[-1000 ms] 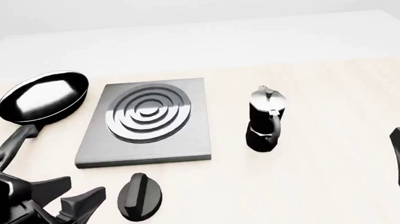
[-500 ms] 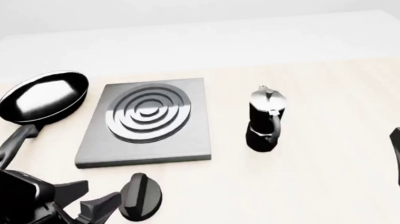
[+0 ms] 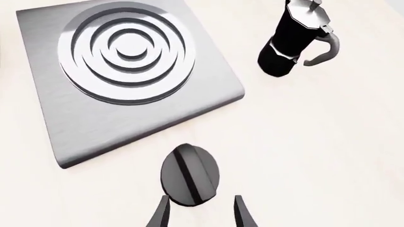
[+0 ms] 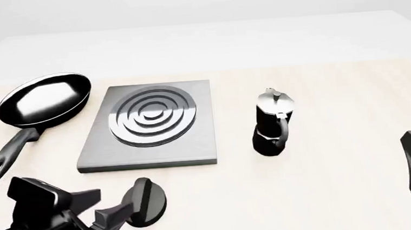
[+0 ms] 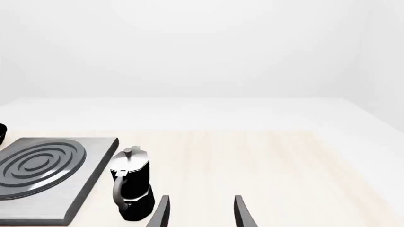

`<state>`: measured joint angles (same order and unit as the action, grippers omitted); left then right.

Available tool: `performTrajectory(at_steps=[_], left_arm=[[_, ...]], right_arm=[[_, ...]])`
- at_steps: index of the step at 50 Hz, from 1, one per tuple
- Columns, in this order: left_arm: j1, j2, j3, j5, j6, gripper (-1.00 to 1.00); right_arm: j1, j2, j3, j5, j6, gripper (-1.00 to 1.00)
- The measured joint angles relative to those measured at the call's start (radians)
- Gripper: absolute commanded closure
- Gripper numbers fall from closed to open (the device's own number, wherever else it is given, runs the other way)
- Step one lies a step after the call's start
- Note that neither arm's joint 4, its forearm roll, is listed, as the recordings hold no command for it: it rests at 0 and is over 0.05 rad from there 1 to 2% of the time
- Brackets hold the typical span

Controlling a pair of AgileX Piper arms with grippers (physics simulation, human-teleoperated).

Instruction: Turn on the stove and put the frying pan on it.

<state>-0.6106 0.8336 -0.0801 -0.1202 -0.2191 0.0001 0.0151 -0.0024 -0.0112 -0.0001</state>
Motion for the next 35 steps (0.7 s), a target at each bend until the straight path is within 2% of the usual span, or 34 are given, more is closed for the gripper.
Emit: performTrajectory(at_steps=[35], left_arm=[[-0.003,0.253,0.048,-0.268,0.012,-1.00]], right_arm=[[0.000,0.000,0.000,0.000,0.000,-1.00]])
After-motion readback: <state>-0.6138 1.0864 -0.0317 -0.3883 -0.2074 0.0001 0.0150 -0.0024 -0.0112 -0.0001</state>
